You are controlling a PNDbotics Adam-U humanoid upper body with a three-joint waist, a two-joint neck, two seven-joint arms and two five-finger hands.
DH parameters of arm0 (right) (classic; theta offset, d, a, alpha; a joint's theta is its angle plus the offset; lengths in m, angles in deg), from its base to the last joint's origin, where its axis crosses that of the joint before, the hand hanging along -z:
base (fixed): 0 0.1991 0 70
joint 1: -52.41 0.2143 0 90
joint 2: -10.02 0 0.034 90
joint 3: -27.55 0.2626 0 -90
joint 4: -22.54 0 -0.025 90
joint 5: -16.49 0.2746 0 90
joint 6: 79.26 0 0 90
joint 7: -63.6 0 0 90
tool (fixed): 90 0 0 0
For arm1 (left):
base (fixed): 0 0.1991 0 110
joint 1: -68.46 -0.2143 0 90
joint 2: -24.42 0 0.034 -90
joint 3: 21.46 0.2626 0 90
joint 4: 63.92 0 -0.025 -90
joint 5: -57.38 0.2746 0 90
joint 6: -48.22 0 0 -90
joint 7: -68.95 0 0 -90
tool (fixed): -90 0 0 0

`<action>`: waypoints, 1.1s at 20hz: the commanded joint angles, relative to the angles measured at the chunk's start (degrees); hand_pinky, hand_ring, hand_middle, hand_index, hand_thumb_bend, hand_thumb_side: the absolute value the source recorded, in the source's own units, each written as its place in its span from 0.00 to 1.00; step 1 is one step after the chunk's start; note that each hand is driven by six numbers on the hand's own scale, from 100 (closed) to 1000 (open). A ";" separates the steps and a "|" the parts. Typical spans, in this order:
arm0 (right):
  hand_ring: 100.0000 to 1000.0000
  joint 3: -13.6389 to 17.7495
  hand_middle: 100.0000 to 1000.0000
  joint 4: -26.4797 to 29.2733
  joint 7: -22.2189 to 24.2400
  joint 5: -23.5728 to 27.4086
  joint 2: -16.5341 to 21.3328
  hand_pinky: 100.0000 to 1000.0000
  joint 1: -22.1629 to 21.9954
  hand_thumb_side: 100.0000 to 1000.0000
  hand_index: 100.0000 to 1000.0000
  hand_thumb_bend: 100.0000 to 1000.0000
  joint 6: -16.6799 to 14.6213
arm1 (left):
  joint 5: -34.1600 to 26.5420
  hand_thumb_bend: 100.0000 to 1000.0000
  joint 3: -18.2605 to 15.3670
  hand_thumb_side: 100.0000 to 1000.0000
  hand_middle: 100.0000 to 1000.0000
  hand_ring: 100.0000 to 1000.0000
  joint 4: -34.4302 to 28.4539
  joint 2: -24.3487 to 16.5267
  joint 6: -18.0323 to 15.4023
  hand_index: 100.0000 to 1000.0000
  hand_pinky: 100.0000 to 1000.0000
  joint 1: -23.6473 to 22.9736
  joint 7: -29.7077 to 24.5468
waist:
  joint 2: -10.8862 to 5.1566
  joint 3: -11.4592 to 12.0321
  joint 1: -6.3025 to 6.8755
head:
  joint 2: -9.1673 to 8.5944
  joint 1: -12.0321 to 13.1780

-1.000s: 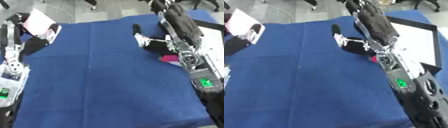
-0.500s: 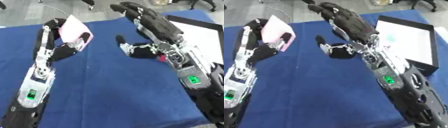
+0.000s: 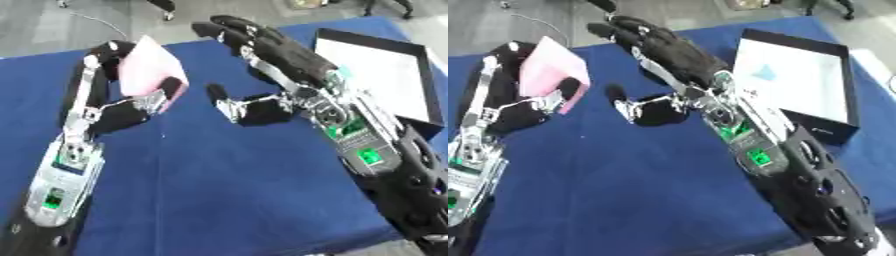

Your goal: Pick up the objects with one hand, pass them to the other hand, and then place them into the box on the other side of the table.

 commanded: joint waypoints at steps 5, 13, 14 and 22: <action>1.00 0.42 0.89 1.18 -0.55 1.12 1.89 0.66 1.18 0.13 1.00 0.00 -0.42 | -5.69 0.33 0.64 0.12 0.23 0.27 -0.63 -1.79 0.85 0.44 0.46 1.01 -6.90 | -0.18 -0.30 -0.77 | -0.15 -1.07; 1.00 0.79 0.91 1.18 2.41 -0.49 4.37 0.77 2.18 0.03 1.00 0.00 -4.72 | -14.94 0.34 2.92 0.10 0.24 0.28 -0.81 -2.62 3.60 0.44 0.46 2.73 -12.26 | -0.16 -0.32 -0.91 | -0.15 -1.63; 0.99 0.80 0.91 1.18 2.75 -0.95 4.67 0.79 2.33 0.03 1.00 0.00 -5.32 | -16.19 0.33 3.39 0.10 0.24 0.28 -0.75 -2.65 3.93 0.44 0.46 2.98 -12.77 | -0.12 -0.33 -0.98 | -0.15 -1.61; 0.94 0.81 0.92 1.18 3.49 -4.57 5.89 0.88 3.37 0.06 1.00 0.00 -11.41 | -25.87 0.33 5.56 0.09 0.25 0.29 -0.16 -3.44 6.20 0.45 0.47 3.81 -14.34 | 0.31 -0.27 -1.44 | -0.15 -1.41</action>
